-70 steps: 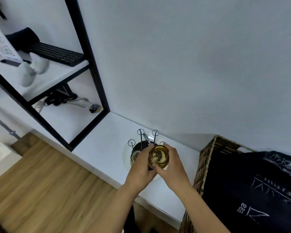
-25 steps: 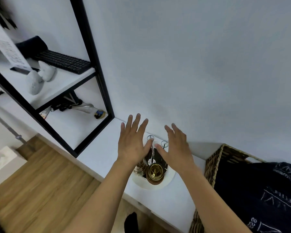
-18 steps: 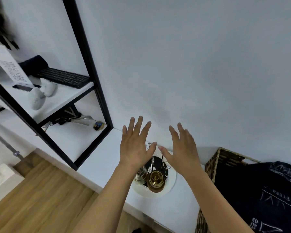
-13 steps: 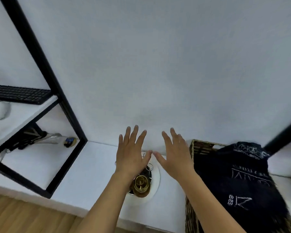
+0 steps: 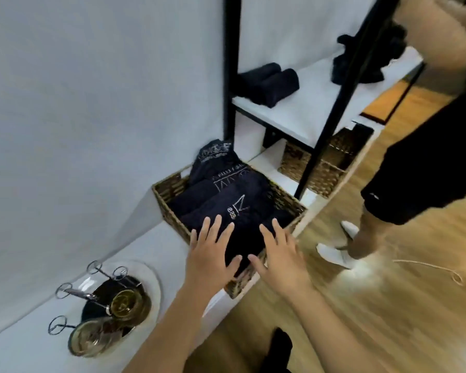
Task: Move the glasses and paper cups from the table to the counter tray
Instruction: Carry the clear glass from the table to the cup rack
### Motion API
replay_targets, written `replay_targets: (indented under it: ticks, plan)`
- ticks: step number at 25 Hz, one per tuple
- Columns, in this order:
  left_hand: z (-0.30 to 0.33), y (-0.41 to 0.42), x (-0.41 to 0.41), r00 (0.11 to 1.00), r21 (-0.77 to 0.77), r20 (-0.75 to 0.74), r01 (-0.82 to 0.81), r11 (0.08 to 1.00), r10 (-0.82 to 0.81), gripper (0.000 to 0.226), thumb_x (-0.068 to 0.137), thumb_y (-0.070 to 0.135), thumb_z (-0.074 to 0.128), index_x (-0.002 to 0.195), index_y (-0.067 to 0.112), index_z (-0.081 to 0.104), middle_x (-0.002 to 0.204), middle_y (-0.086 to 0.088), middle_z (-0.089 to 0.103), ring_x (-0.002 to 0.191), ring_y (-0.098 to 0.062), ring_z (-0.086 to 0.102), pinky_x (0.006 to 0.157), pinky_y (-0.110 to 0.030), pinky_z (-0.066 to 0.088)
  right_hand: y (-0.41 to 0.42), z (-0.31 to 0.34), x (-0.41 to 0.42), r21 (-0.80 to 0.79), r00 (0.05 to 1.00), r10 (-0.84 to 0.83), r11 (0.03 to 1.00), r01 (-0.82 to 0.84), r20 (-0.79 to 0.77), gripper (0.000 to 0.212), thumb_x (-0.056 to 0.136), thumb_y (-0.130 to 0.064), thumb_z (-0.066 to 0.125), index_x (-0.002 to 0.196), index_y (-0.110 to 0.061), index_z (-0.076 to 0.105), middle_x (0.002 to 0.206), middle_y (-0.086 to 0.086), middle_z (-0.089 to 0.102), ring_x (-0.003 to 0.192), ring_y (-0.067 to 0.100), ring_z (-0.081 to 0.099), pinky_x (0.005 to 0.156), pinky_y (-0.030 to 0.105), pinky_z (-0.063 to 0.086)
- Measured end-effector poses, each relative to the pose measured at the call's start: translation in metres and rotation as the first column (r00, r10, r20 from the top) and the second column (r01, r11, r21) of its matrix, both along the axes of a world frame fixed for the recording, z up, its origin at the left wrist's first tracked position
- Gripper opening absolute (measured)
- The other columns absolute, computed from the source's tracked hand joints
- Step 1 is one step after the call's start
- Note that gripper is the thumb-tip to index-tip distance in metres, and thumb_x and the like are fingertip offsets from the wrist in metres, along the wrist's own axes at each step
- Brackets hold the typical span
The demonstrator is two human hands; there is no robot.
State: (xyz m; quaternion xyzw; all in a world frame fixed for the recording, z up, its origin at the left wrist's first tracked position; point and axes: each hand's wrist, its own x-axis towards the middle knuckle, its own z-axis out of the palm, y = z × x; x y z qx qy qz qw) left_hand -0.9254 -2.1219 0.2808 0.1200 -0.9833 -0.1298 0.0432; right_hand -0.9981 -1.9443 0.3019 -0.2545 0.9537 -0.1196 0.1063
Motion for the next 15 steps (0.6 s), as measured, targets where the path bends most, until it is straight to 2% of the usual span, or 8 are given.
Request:
replay_targets:
  ticks: [3,6,10,15]
  plan:
    - [0.008,0.084,-0.05,0.964,0.003,-0.001,0.265,0.964,-0.265,0.077,0.096,0.061,0.047,0.161,0.033,0.018,0.172,-0.001,0.007,0.158,-0.026,-0.003,0.126,-0.052,0.005,0.1,0.005,-0.001,0.005,0.971,-0.235,0.972,0.235,-0.041,0.075,0.098,-0.063,0.041,0.159,-0.027,0.016,0.167,0.007,0.013,0.149,0.036,0.023,0.118,0.053,0.029]
    - [0.013,0.179,-0.094,0.878,0.019,-0.007,0.478,0.878,-0.478,0.077,0.096,0.062,0.047,0.162,0.033,0.017,0.172,0.001,0.001,0.158,-0.024,-0.008,0.126,-0.05,0.001,0.194,0.009,-0.002,-0.048,0.885,-0.46,0.888,0.457,-0.068,0.075,0.096,-0.062,0.047,0.156,-0.023,0.026,0.167,0.01,0.016,0.148,0.036,0.026,0.116,0.051,0.033]
    - [0.01,0.305,-0.138,0.777,0.032,-0.007,0.63,0.776,-0.63,0.078,0.094,0.061,0.052,0.16,0.036,0.018,0.172,0.002,0.005,0.158,-0.022,-0.004,0.127,-0.048,0.004,0.308,0.004,-0.003,-0.088,0.776,-0.629,0.776,0.625,-0.046,0.074,0.095,-0.059,0.048,0.156,-0.024,0.025,0.167,0.011,0.014,0.146,0.038,0.027,0.116,0.05,0.032]
    - [0.007,0.469,-0.174,0.672,0.078,-0.008,0.739,0.669,-0.741,0.077,0.092,0.059,0.056,0.158,0.036,0.026,0.172,0.004,0.01,0.158,-0.021,0.001,0.127,-0.051,0.011,0.456,0.002,-0.009,-0.061,0.644,-0.765,0.644,0.763,-0.025,0.073,0.096,-0.061,0.046,0.155,-0.023,0.025,0.167,0.011,0.013,0.147,0.037,0.026,0.118,0.055,0.028]
